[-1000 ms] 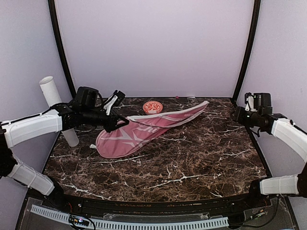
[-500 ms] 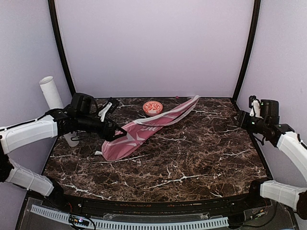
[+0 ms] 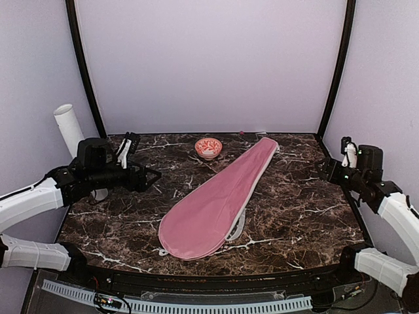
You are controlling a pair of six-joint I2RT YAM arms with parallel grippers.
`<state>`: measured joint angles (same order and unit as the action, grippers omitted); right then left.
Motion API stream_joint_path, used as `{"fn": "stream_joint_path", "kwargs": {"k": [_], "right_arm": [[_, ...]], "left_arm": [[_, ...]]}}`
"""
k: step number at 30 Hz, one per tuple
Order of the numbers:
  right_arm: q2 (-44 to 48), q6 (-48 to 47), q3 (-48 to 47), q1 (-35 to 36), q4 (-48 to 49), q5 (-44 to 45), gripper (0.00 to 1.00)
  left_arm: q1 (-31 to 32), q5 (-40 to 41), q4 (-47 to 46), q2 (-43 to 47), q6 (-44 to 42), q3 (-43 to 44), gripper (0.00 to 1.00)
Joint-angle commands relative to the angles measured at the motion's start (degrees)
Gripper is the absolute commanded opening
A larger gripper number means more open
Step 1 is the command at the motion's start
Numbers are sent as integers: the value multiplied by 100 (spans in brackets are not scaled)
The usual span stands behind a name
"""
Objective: Pack up the badminton gear
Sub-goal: Place the racket bag at the center of the board, then reset both arms
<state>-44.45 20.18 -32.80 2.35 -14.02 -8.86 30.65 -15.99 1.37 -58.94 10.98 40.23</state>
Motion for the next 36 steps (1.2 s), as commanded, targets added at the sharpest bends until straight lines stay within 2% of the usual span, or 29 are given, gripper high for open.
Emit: {"fn": "stream_joint_path", "kwargs": {"k": [1,7,14,18,21,23,26,36], "right_arm": [[198,-136,263,-13,574,268,84],[487,-148,785,-15,1352,783,86],[1318,-335,1869,-15,2661,1515,89],[1848,-466,2639,-15,3441,1799,90],[2228,-522,2953,-15,3691,2011,90],[2423,-591,3088,-15,3791,2082,90],[2611,-648,3198,-16,3777,2237,90],[2899,-717,3354,-15,3694,2425,90]], "left_arm": [[-19,1408,-577,418,172,-553,86],[-45,2866,-1738,1373,92,-1888,90],[-42,3982,-2851,2478,-325,-3304,91],[-42,4784,-3149,2786,-329,-3618,92],[-45,5027,-3587,2837,-563,-3776,98],[-42,5023,-4178,2755,-1041,-3907,99],[-42,5035,-4576,2520,-1411,-3957,99],[-46,5054,-4843,1888,-1510,-3750,99]]}}
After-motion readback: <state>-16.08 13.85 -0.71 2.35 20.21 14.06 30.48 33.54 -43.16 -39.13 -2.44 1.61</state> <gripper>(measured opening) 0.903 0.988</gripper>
